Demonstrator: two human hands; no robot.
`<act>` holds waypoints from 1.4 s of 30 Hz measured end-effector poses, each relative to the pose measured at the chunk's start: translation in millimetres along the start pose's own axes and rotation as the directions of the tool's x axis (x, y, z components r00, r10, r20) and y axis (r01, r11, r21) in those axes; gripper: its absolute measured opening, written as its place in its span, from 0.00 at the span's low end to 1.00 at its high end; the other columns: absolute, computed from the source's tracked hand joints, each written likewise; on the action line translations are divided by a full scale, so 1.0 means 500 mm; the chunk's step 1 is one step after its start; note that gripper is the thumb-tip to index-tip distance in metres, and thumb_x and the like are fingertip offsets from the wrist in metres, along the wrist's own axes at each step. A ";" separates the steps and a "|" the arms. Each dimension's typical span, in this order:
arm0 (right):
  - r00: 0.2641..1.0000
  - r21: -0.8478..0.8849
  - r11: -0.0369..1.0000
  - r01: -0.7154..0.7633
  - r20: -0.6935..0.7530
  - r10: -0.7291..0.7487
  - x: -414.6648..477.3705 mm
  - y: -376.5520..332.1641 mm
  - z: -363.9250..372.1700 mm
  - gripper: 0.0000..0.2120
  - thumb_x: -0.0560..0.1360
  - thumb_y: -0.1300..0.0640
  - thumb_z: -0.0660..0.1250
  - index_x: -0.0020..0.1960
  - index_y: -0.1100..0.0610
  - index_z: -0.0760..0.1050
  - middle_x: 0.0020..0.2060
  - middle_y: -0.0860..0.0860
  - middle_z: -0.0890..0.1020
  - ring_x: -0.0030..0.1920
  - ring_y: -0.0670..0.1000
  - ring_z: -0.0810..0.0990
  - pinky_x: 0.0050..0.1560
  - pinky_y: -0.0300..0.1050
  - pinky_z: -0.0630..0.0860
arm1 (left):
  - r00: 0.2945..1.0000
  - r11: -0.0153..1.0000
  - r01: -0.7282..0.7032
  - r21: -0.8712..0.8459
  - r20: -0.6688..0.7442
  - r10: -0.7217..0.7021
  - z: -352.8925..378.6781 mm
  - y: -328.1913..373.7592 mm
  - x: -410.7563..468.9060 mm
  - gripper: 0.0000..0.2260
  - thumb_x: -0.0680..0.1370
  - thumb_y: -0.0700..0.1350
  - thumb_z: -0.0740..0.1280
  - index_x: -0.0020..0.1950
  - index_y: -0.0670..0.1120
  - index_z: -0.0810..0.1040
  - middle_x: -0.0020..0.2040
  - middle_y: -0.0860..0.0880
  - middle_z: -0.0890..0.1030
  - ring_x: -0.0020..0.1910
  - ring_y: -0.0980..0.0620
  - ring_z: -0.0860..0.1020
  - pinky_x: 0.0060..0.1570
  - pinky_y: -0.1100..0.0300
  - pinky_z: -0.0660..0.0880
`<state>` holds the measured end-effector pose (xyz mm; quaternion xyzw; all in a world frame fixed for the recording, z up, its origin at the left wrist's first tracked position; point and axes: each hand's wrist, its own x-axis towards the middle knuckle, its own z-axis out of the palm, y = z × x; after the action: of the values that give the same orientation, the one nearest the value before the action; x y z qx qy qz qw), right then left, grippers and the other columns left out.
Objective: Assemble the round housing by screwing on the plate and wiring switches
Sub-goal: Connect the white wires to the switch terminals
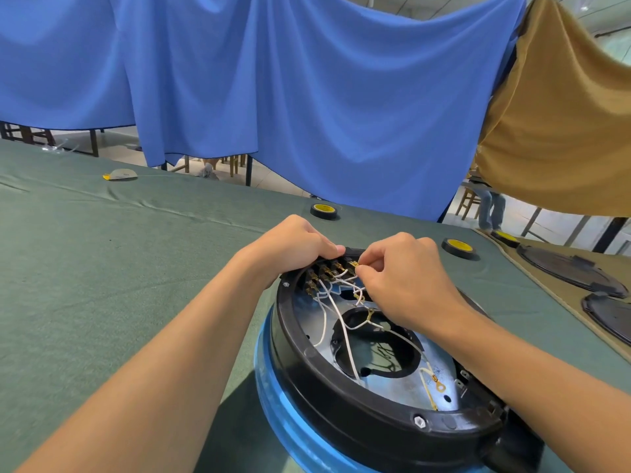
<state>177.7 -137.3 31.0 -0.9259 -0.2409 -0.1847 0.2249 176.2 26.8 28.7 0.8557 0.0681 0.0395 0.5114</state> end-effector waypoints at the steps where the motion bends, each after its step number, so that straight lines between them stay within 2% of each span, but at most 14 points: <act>1: 1.000 -0.003 1.000 -0.002 -0.004 0.002 0.000 0.000 0.000 0.08 0.75 0.59 0.66 0.42 0.57 0.85 0.35 0.54 0.84 0.40 0.52 0.81 0.44 0.49 0.81 | 1.000 1.000 0.001 0.004 0.002 -0.001 0.000 0.001 -0.001 0.11 0.75 0.52 0.74 0.51 0.45 0.87 0.46 0.45 0.86 0.48 0.46 0.83 0.58 0.49 0.78; 7: 1.000 -0.011 1.000 -0.014 0.007 0.014 0.000 0.000 0.003 0.09 0.75 0.60 0.66 0.41 0.58 0.84 0.34 0.54 0.84 0.38 0.51 0.81 0.41 0.47 0.81 | 1.000 1.000 -0.008 0.001 0.018 0.008 -0.001 0.003 -0.003 0.11 0.76 0.51 0.73 0.54 0.46 0.86 0.49 0.46 0.85 0.51 0.47 0.82 0.61 0.48 0.76; 13: 0.999 -0.024 0.999 -0.027 0.023 0.027 0.005 0.000 0.007 0.10 0.75 0.59 0.65 0.40 0.58 0.84 0.35 0.54 0.84 0.39 0.52 0.80 0.40 0.43 0.76 | 1.000 1.000 -0.007 -0.020 0.008 0.007 0.001 0.002 -0.002 0.10 0.75 0.50 0.74 0.50 0.46 0.87 0.46 0.46 0.86 0.50 0.46 0.83 0.59 0.49 0.78; 17: 0.999 -0.024 1.000 -0.020 0.027 0.021 0.010 0.000 0.009 0.10 0.75 0.60 0.64 0.40 0.58 0.84 0.35 0.55 0.83 0.39 0.52 0.81 0.41 0.44 0.78 | 1.000 1.000 -0.002 -0.008 0.005 0.002 0.001 0.004 -0.003 0.10 0.76 0.51 0.73 0.51 0.46 0.87 0.45 0.47 0.86 0.49 0.47 0.83 0.56 0.52 0.78; 23: 0.999 -0.007 1.000 0.011 0.048 -0.010 0.016 0.001 0.005 0.11 0.75 0.62 0.65 0.39 0.59 0.84 0.33 0.55 0.83 0.37 0.52 0.81 0.40 0.47 0.80 | 1.000 1.000 -0.002 -0.001 0.012 0.002 0.001 0.004 -0.005 0.10 0.76 0.51 0.73 0.51 0.46 0.87 0.44 0.47 0.86 0.47 0.47 0.83 0.57 0.51 0.78; 27: 0.997 0.028 0.999 0.019 0.068 -0.020 0.020 -0.001 0.002 0.10 0.75 0.63 0.65 0.40 0.60 0.84 0.33 0.55 0.83 0.37 0.51 0.81 0.39 0.47 0.81 | 1.000 1.000 -0.003 0.020 0.008 0.003 0.001 0.003 -0.001 0.09 0.76 0.52 0.73 0.51 0.48 0.87 0.43 0.48 0.86 0.46 0.48 0.83 0.53 0.53 0.79; 31: 0.990 0.009 1.000 0.028 0.140 -0.029 0.024 -0.001 -0.013 0.10 0.77 0.58 0.65 0.42 0.58 0.84 0.32 0.53 0.83 0.38 0.51 0.80 0.42 0.47 0.80 | 0.999 0.999 -0.036 0.019 -0.016 0.037 0.005 -0.003 0.007 0.07 0.76 0.50 0.73 0.50 0.49 0.87 0.39 0.51 0.86 0.41 0.53 0.83 0.42 0.59 0.76; 32: 0.989 0.006 1.000 0.013 0.146 -0.014 0.024 0.001 -0.024 0.10 0.77 0.56 0.66 0.42 0.56 0.84 0.32 0.52 0.83 0.38 0.50 0.80 0.42 0.46 0.78 | 0.998 0.998 -0.054 0.025 -0.020 0.055 0.006 -0.003 0.008 0.07 0.77 0.48 0.73 0.52 0.48 0.87 0.40 0.52 0.86 0.42 0.53 0.82 0.44 0.58 0.77; 33: 0.992 -0.005 1.000 -0.002 0.128 0.003 0.023 0.005 -0.038 0.10 0.76 0.54 0.66 0.41 0.54 0.84 0.33 0.50 0.83 0.39 0.50 0.80 0.43 0.45 0.77 | 0.996 0.996 -0.081 0.028 -0.022 0.081 0.007 -0.003 0.009 0.08 0.77 0.46 0.72 0.55 0.48 0.86 0.45 0.51 0.86 0.46 0.53 0.82 0.50 0.57 0.77; 35: 0.999 -0.041 0.998 -0.038 0.030 0.039 0.013 0.021 -0.069 0.09 0.76 0.52 0.66 0.42 0.51 0.84 0.36 0.46 0.84 0.42 0.49 0.80 0.46 0.45 0.77 | 0.988 0.987 -0.155 0.029 -0.002 0.155 0.009 0.000 0.009 0.15 0.79 0.40 0.70 0.64 0.49 0.81 0.60 0.51 0.83 0.60 0.53 0.80 0.66 0.52 0.73; 36: 0.997 -0.059 0.996 -0.070 -0.014 0.070 0.003 0.033 -0.085 0.08 0.75 0.51 0.66 0.44 0.50 0.84 0.38 0.45 0.84 0.44 0.49 0.81 0.49 0.46 0.77 | 0.982 0.981 -0.191 0.033 0.016 0.190 0.009 0.000 0.010 0.18 0.79 0.37 0.68 0.68 0.50 0.78 0.64 0.51 0.80 0.64 0.53 0.77 0.70 0.51 0.70; 38: 0.986 -0.146 0.975 -0.168 -0.025 0.166 -0.025 0.059 -0.109 0.10 0.75 0.47 0.65 0.51 0.49 0.82 0.44 0.46 0.84 0.50 0.52 0.80 0.53 0.50 0.78 | 0.973 0.971 -0.229 0.072 0.027 0.228 0.005 -0.001 0.013 0.21 0.80 0.35 0.66 0.69 0.52 0.76 0.66 0.50 0.80 0.66 0.53 0.76 0.70 0.52 0.70; 40: 0.956 -0.267 0.927 -0.264 0.053 0.287 -0.055 0.083 -0.118 0.16 0.76 0.42 0.63 0.57 0.49 0.77 0.47 0.47 0.82 0.51 0.54 0.79 0.53 0.51 0.77 | 0.973 0.964 -0.230 0.136 0.000 0.232 -0.002 -0.005 0.016 0.19 0.81 0.35 0.64 0.67 0.52 0.78 0.62 0.50 0.82 0.63 0.54 0.78 0.65 0.59 0.71; 42: 0.915 -0.244 0.906 -0.344 0.128 0.382 -0.078 0.098 -0.118 0.20 0.76 0.38 0.62 0.61 0.49 0.75 0.48 0.48 0.82 0.50 0.53 0.78 0.52 0.48 0.76 | 0.975 0.962 -0.204 0.182 -0.048 0.216 -0.012 -0.008 0.017 0.17 0.81 0.35 0.63 0.65 0.51 0.80 0.60 0.50 0.83 0.61 0.53 0.79 0.59 0.61 0.71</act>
<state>158.1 -219.6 46.4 -0.9860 -0.0607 -0.0835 0.1313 183.3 35.2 28.1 0.8981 -0.0027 0.1162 0.4241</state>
